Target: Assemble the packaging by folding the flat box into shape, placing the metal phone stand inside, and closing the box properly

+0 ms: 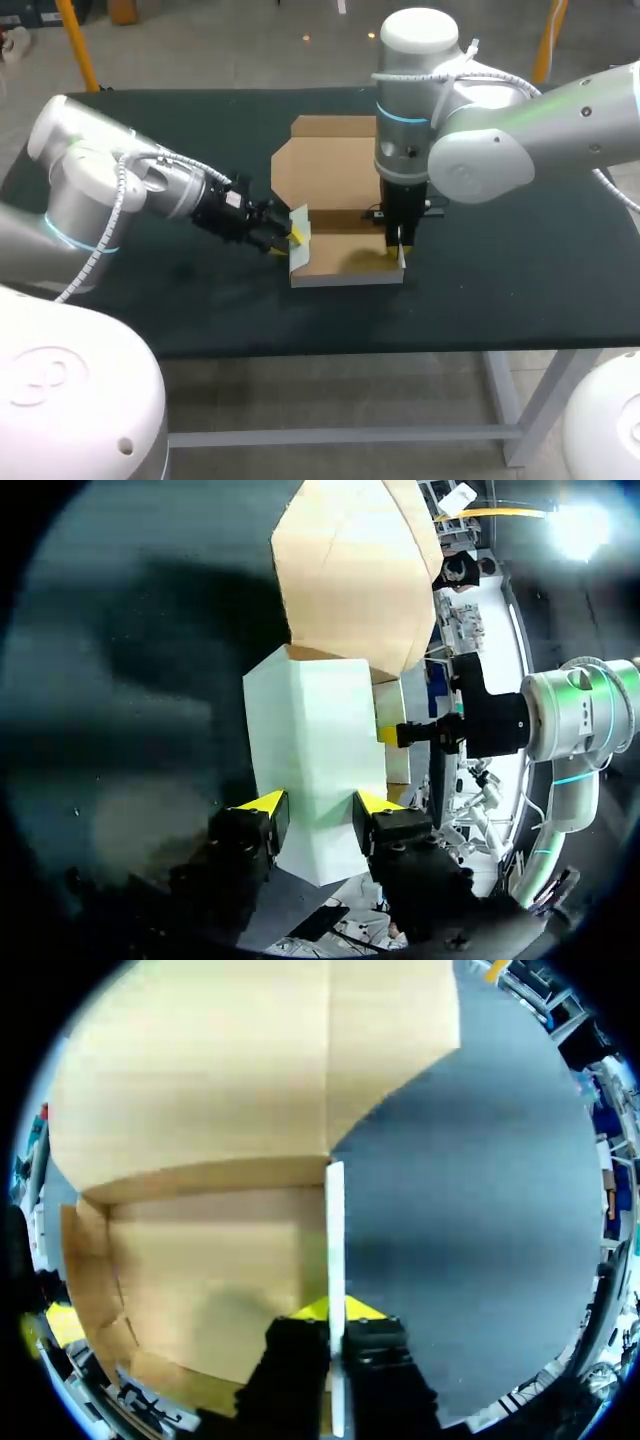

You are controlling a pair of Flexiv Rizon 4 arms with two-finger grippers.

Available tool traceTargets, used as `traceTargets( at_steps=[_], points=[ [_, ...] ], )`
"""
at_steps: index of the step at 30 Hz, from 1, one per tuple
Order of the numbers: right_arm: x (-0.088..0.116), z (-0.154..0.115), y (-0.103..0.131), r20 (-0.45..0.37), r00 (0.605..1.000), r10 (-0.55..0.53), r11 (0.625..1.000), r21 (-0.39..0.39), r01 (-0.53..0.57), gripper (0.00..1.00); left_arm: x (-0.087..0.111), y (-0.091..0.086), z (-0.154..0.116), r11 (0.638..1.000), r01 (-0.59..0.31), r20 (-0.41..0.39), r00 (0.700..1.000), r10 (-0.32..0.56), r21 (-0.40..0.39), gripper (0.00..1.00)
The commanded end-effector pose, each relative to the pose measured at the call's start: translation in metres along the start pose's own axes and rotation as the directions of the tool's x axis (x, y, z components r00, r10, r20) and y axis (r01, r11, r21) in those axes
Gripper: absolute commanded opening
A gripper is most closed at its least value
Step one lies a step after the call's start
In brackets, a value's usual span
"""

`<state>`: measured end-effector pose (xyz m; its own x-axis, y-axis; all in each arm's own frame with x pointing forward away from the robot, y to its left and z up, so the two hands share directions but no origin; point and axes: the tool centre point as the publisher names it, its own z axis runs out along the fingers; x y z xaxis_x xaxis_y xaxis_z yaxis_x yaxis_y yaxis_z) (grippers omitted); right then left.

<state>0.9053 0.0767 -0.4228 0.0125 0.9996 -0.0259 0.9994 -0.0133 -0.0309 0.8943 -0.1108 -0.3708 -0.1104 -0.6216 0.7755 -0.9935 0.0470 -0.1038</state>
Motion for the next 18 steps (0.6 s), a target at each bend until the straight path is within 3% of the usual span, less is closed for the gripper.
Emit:
traceTargets(
  at_steps=[1, 18],
  points=[
    [0.001, 0.001, 0.001, 0.003, 1.000, 0.000, 1.000, 0.003, 0.000, 0.00, 0.005, 0.002, 0.001, 1.000, 0.003, 0.069, 0.998, -0.003, 0.005, 0.46],
    [0.001, 0.001, 0.001, 0.003, 1.000, 0.000, 1.000, 0.003, 0.000, 0.00, 0.002, 0.003, 0.012, 1.000, -0.003, 0.313, 0.950, 0.004, -0.003, 0.43]
  ],
)
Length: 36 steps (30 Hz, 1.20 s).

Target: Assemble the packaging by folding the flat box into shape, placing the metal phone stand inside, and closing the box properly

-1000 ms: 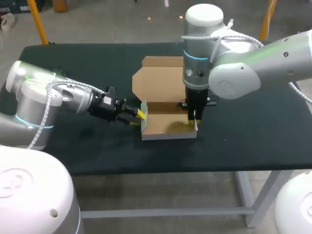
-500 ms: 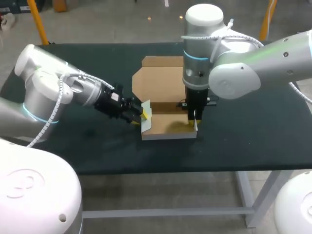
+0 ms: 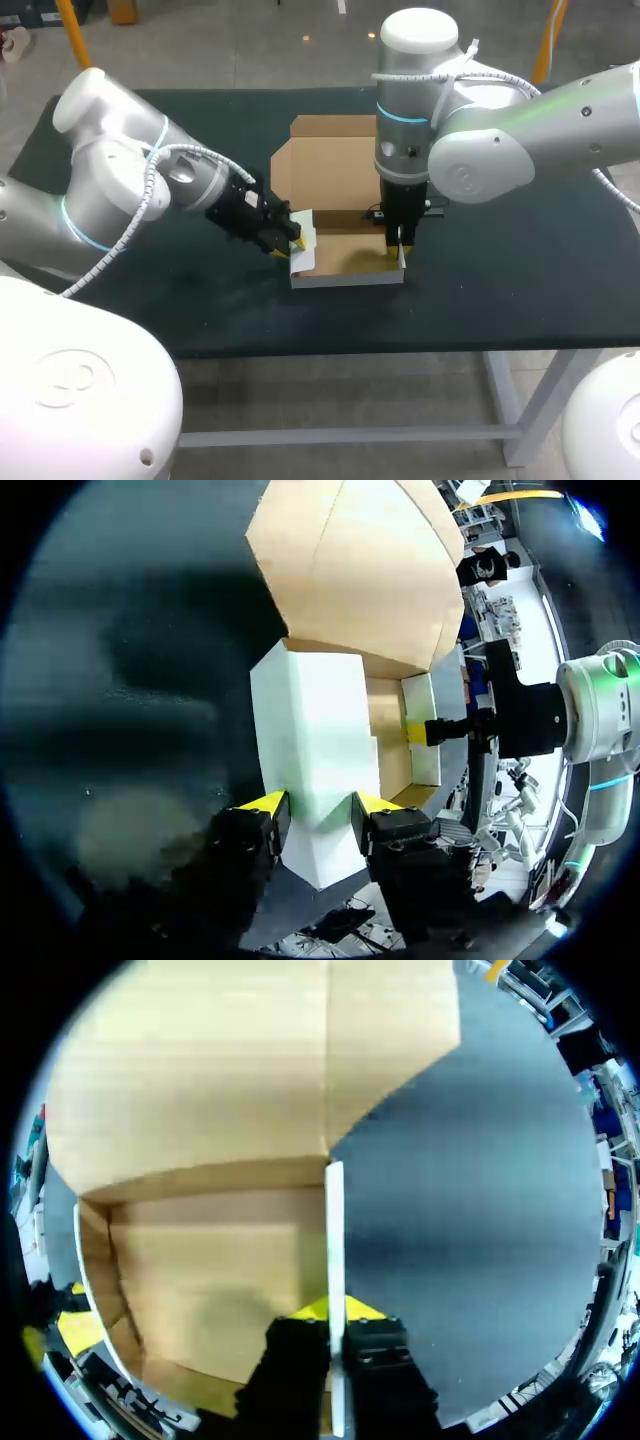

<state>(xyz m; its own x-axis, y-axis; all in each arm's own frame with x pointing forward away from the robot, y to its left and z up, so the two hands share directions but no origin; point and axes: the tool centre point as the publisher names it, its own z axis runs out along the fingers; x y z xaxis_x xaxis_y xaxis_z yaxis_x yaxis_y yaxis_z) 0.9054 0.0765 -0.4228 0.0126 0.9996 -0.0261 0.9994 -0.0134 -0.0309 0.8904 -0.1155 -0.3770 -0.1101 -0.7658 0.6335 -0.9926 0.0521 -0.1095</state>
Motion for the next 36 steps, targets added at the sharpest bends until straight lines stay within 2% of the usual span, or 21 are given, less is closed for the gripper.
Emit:
traceTargets(
  at_steps=[1, 7, 13, 19, 21, 25, 36],
  points=[
    [0.001, 0.001, 0.001, 0.003, 1.000, 0.000, 1.000, 0.003, 0.000, 0.00, 0.004, -0.001, 0.005, 1.000, 0.005, 0.129, 0.992, -0.004, -0.002, 0.43],
    [0.001, 0.001, 0.001, 0.003, 1.000, 0.000, 1.000, 0.003, 0.000, 0.00, 0.003, -0.001, 0.009, 1.000, 0.008, 0.209, 0.978, -0.007, -0.005, 0.39],
    [0.001, 0.001, 0.001, 0.003, 1.000, 0.000, 1.000, 0.003, 0.000, 0.00, -0.002, -0.003, 0.015, 1.000, 0.017, 0.301, 0.953, -0.014, -0.010, 0.40],
    [0.001, 0.001, 0.001, 0.003, 1.000, 0.000, 1.000, 0.003, 0.000, 0.00, -0.006, -0.005, 0.020, 1.000, 0.023, 0.393, 0.919, -0.020, -0.002, 0.38],
    [0.001, 0.001, 0.001, 0.003, 1.000, 0.000, 1.000, 0.003, 0.000, 0.00, -0.007, -0.005, 0.021, 1.000, 0.017, 0.444, 0.896, -0.023, 0.017, 0.38],
    [0.001, 0.001, 0.001, 0.003, 1.000, 0.000, 1.000, 0.003, 0.000, 0.00, -0.010, -0.006, 0.022, 1.000, 0.022, 0.468, 0.883, -0.028, 0.017, 0.31],
    [0.001, 0.001, 0.001, 0.003, 1.000, 0.000, 1.000, 0.003, 0.000, 0.00, -0.019, -0.013, 0.023, 0.999, 0.036, 0.543, 0.839, -0.039, 0.017, 0.29]
  ],
)
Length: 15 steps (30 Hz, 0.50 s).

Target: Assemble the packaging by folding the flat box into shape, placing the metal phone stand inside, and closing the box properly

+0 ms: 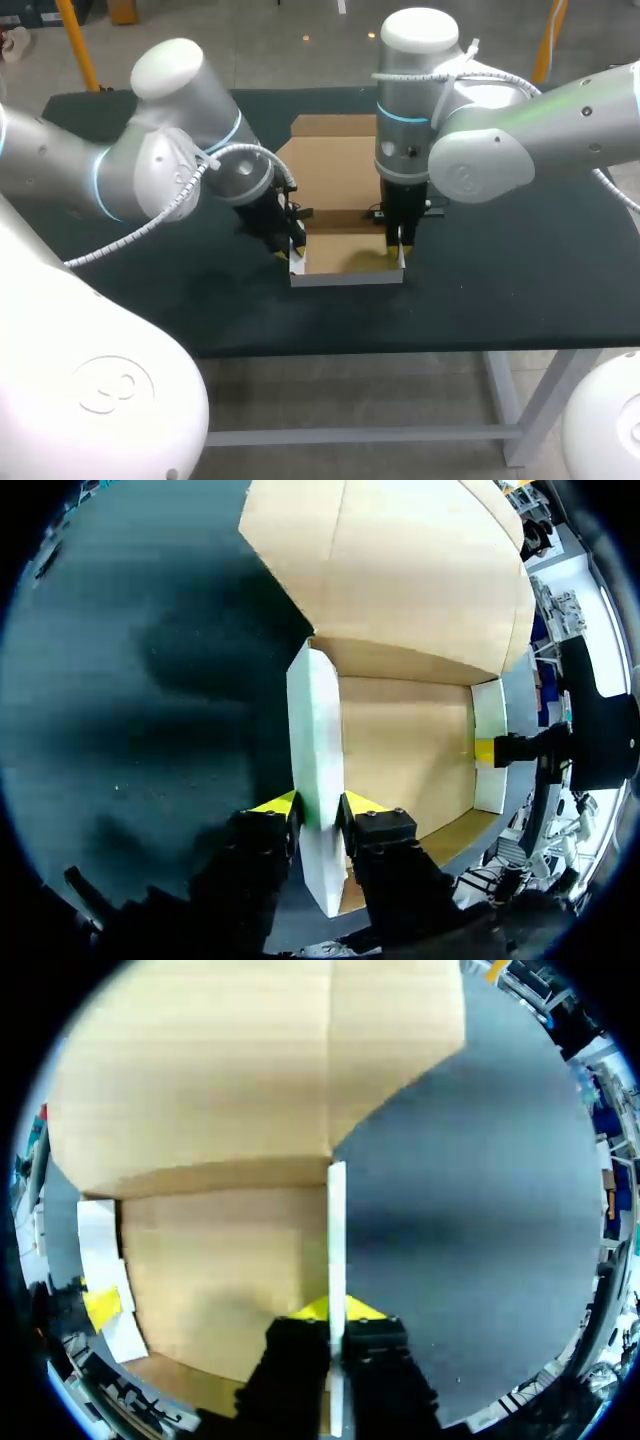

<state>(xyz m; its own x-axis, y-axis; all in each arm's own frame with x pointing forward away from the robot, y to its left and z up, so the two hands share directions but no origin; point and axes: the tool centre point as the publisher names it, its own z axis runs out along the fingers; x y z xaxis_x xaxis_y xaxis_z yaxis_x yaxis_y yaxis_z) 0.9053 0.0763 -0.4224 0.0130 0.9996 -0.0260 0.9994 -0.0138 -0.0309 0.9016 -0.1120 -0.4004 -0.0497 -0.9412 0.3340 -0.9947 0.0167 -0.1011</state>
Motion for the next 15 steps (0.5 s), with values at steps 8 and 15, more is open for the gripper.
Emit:
traceTargets(
  at_steps=[8, 15],
  points=[
    [0.0013, 0.0015, 0.0009, 0.003, 1.000, -0.001, 1.000, 0.004, 0.001, 0.00, 0.0003, -0.0062, 0.0102, 1.000, 0.006, 0.268, 0.963, -0.007, 0.006, 0.20],
    [0.0013, 0.0015, 0.0009, 0.003, 1.000, -0.001, 1.000, 0.004, 0.001, 0.00, -0.0044, -0.0091, 0.0117, 1.000, 0.009, 0.314, 0.949, -0.012, 0.009, 0.18]
  ],
)
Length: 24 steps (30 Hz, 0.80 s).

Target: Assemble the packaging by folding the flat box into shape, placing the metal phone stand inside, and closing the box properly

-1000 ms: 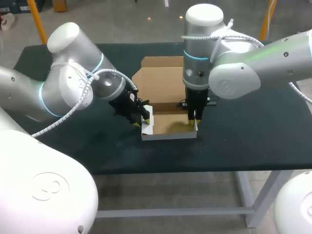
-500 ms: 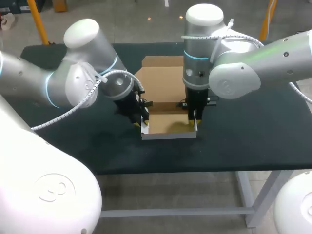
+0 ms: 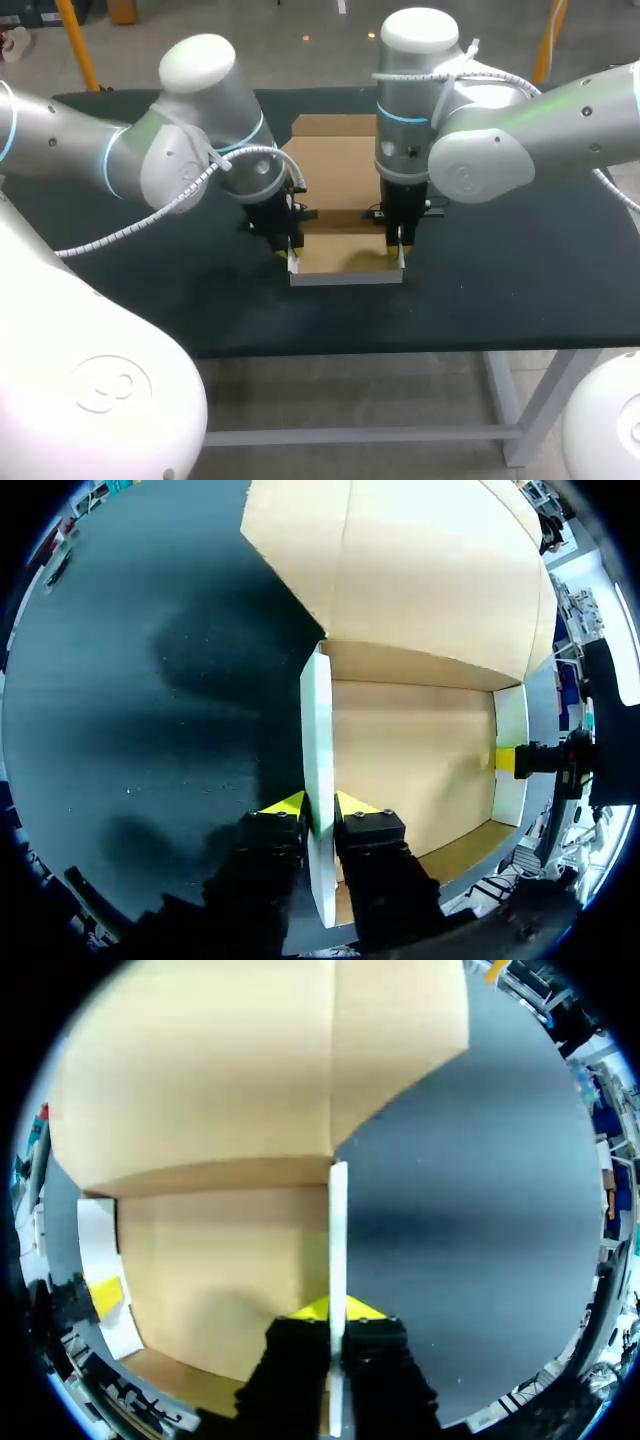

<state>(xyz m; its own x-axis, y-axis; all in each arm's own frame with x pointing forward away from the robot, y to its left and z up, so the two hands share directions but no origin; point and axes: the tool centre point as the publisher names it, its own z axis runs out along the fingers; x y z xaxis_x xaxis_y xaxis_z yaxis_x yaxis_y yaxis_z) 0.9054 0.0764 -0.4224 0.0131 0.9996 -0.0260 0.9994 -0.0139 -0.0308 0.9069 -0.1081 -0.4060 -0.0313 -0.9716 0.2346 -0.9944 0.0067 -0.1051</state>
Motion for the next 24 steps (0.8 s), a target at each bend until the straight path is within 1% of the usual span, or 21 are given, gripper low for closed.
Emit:
traceTargets(
  at_steps=[1, 3, 5, 7, 8, 9, 15, 20, 21, 22, 24],
  points=[
    [0.0013, 0.0016, 0.0009, 0.003, 1.000, -0.001, 1.000, 0.004, 0.001, 0.00, 0.0015, -0.0049, 0.0076, 1.000, 0.002, 0.220, 0.975, -0.003, 0.003, 0.18],
    [0.0013, 0.0016, 0.0009, 0.003, 1.000, -0.001, 1.000, 0.004, 0.001, 0.00, 0.0008, -0.0052, 0.0083, 1.000, 0.002, 0.225, 0.974, -0.003, 0.003, 0.18],
    [0.0013, 0.0016, 0.0009, 0.003, 1.000, -0.001, 1.000, 0.004, 0.001, 0.00, -0.0004, -0.0056, 0.0092, 1.000, 0.003, 0.243, 0.970, -0.006, 0.009, 0.15],
    [0.0013, 0.0016, 0.0009, 0.003, 1.000, -0.001, 1.000, 0.004, 0.001, 0.00, -0.0011, -0.0057, 0.0105, 1.000, 0.005, 0.251, 0.968, -0.008, 0.013, 0.09],
    [0.0013, 0.0016, 0.0009, 0.003, 1.000, -0.001, 1.000, 0.004, 0.001, 0.00, -0.0015, -0.0058, 0.0113, 1.000, 0.006, 0.258, 0.966, -0.009, 0.016, 0.02],
    [0.0013, 0.0016, 0.0009, 0.003, 1.000, -0.001, 1.000, 0.004, 0.001, 0.00, -0.0017, -0.0058, 0.0119, 1.000, 0.006, 0.260, 0.966, -0.010, 0.017, 0.00],
    [0.0013, 0.0016, 0.0009, 0.003, 1.000, -0.001, 1.000, 0.004, 0.001, 0.00, -0.0024, -0.0049, 0.0154, 1.000, 0.002, 0.293, 0.956, -0.010, 0.029, 0.00],
    [0.0013, 0.0016, 0.0009, 0.003, 1.000, -0.001, 1.000, 0.004, 0.001, 0.00, -0.0026, -0.0047, 0.0152, 0.999, 0.003, 0.293, 0.956, -0.014, 0.037, 0.00],
    [0.0013, 0.0016, 0.0009, 0.003, 1.000, -0.001, 1.000, 0.004, 0.001, 0.05, -0.0027, -0.0046, 0.0151, 0.999, 0.004, 0.293, 0.956, -0.015, 0.039, 0.00],
    [0.0009, -0.0015, -0.0005, 0.001, 1.000, -0.010, 1.000, -0.005, 0.010, 0.24, -0.0027, -0.0046, 0.0150, 0.999, 0.004, 0.293, 0.956, -0.015, 0.040, 0.00],
    [0.0001, -0.0075, -0.0030, 0.004, 1.000, -0.021, 1.000, -0.023, 0.021, 0.72, -0.0027, -0.0044, 0.0149, 0.999, 0.004, 0.293, 0.956, -0.016, 0.043, 0.00]
  ],
)
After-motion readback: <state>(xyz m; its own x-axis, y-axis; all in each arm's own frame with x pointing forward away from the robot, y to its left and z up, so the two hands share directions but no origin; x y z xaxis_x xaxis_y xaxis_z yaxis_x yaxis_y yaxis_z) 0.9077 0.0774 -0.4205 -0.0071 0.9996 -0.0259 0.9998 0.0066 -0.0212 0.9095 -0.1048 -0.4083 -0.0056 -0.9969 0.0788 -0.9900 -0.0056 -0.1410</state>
